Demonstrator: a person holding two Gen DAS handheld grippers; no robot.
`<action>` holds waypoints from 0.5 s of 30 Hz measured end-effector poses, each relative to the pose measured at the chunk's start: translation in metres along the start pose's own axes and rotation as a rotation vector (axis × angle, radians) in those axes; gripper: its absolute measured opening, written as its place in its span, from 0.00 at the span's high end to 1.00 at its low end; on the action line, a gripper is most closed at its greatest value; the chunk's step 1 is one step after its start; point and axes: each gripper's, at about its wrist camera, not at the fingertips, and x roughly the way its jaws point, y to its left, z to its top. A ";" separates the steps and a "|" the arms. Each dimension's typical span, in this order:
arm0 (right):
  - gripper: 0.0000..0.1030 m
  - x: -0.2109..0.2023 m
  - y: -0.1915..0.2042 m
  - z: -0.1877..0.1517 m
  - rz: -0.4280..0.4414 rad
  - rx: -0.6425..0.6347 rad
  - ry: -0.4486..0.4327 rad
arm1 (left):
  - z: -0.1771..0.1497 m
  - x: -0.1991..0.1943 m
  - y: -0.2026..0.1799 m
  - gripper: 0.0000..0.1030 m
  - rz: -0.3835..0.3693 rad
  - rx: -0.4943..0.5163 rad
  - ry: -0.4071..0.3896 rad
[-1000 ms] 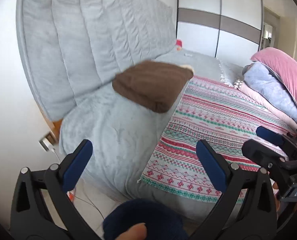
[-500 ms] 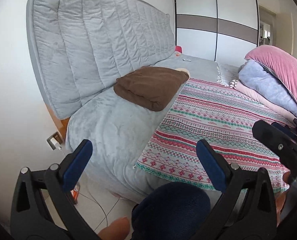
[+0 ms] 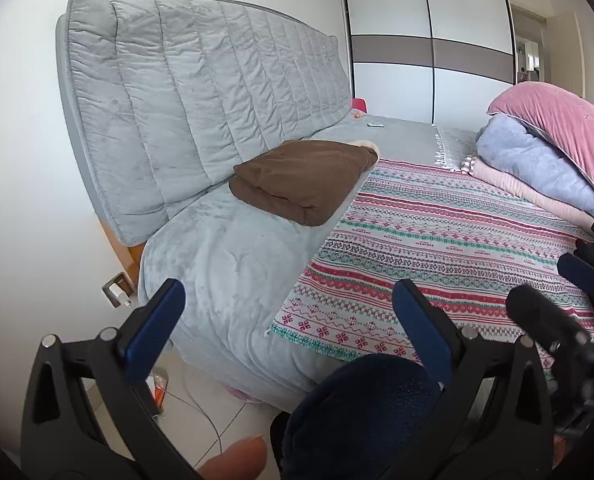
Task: Fold large clothes
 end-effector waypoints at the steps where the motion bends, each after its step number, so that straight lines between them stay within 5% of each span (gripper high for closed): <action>1: 0.00 0.001 0.001 -0.002 -0.010 -0.011 0.000 | 0.000 0.000 -0.002 0.00 0.002 0.001 0.001; 15: 0.00 0.020 -0.010 -0.009 -0.033 0.014 0.025 | -0.006 0.018 -0.013 0.00 -0.007 0.021 0.033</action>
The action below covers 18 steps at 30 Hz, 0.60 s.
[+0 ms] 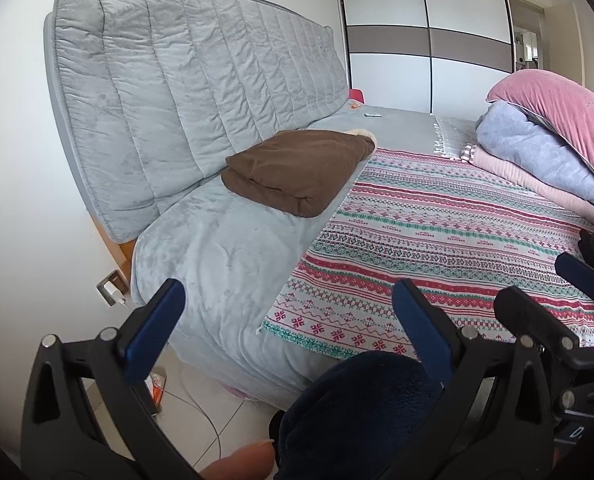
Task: Fold large clothes
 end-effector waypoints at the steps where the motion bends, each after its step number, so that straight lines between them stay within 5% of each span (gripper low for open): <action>1: 0.00 0.001 -0.001 0.000 -0.006 0.000 0.002 | 0.000 0.002 0.000 0.00 -0.002 -0.002 0.004; 18: 0.00 0.007 0.002 -0.002 -0.017 -0.012 0.008 | 0.000 0.009 0.004 0.00 0.002 -0.011 0.018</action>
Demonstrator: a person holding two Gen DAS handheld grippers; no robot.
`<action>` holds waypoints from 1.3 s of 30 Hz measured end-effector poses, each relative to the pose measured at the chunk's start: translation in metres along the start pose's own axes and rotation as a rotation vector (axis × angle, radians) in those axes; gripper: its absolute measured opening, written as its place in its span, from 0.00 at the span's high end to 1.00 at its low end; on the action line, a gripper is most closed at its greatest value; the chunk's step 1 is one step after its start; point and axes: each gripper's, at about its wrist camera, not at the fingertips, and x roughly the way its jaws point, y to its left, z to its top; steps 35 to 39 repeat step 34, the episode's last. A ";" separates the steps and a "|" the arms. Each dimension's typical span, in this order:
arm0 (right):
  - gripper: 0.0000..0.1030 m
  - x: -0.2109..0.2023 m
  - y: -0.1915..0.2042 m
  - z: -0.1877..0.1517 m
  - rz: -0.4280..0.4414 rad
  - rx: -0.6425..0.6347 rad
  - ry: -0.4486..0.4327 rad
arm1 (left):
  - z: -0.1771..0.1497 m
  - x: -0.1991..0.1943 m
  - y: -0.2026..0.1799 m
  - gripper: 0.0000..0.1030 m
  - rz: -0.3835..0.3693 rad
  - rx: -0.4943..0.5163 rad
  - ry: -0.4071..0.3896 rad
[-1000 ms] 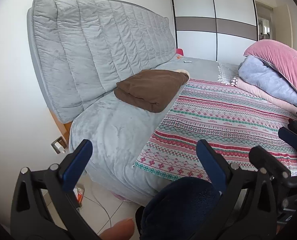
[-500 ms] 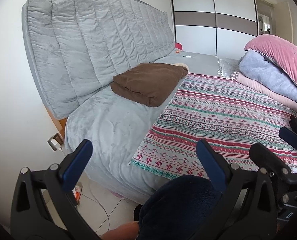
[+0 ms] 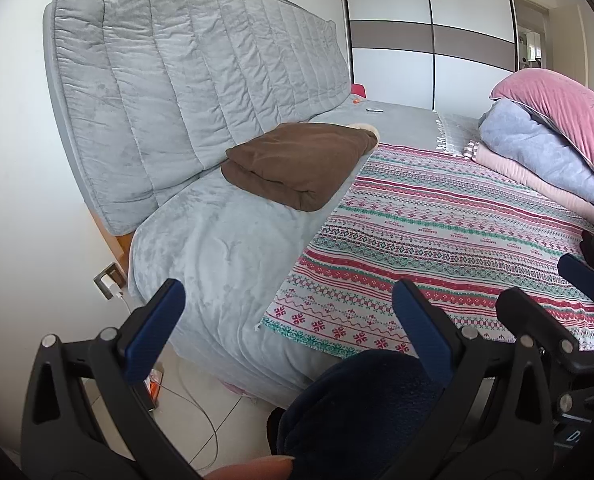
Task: Fold large clothes
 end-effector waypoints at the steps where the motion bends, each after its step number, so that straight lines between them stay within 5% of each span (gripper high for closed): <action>1: 0.00 0.000 0.000 0.000 -0.002 0.000 -0.001 | 0.000 0.000 0.000 0.00 0.001 0.001 0.000; 39: 0.00 -0.005 -0.004 -0.002 -0.008 -0.009 -0.023 | -0.003 -0.005 -0.008 0.00 0.004 0.025 -0.005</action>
